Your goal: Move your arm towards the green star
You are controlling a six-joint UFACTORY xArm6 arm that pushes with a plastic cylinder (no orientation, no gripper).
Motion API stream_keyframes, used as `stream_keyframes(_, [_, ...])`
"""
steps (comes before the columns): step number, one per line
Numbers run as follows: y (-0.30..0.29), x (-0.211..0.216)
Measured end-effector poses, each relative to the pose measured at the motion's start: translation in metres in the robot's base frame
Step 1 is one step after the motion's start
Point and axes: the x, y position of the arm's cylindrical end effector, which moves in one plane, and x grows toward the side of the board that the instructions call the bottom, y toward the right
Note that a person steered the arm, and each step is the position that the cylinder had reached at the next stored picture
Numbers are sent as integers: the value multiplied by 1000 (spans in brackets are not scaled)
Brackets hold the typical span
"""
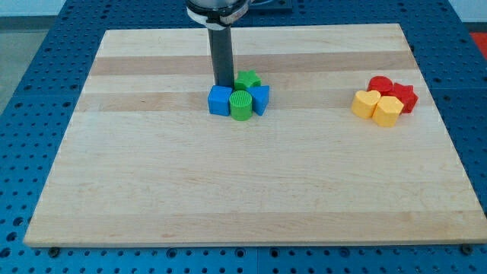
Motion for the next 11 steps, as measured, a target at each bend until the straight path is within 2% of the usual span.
stream_keyframes(2, [-31,-9])
stream_keyframes(3, [-36,-45])
stream_keyframes(4, [-4,-70])
stream_keyframes(5, [31,-74])
stream_keyframes(6, [39,-65])
stream_keyframes(8, [91,-52])
stream_keyframes(9, [93,-25])
stream_keyframes(10, [84,-20])
stream_keyframes(11, [63,-36])
